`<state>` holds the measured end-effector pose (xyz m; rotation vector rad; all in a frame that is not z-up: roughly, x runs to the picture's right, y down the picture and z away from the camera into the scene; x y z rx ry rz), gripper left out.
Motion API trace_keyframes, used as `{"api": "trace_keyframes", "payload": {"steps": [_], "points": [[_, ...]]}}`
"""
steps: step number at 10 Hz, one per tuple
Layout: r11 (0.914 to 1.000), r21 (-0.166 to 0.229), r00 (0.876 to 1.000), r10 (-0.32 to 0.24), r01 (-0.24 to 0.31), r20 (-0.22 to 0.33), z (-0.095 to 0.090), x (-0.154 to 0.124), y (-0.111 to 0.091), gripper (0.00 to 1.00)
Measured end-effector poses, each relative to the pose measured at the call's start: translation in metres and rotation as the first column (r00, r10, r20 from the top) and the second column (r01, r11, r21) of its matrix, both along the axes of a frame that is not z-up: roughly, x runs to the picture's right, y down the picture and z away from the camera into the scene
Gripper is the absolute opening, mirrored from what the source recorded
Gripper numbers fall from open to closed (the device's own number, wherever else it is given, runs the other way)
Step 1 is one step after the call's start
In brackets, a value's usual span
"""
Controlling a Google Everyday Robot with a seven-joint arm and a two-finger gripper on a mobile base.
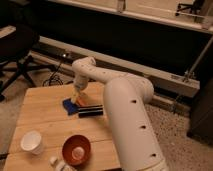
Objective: Drag the pepper across the table
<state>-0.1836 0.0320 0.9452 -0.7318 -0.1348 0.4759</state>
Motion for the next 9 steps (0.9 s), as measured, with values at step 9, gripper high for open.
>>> {"api": "trace_keyframes", "payload": {"steps": [9], "points": [[1.0000,-0.004,1.000,-0.009,0.008,-0.019,0.0092,0.0008,0.0021,0.78]]}}
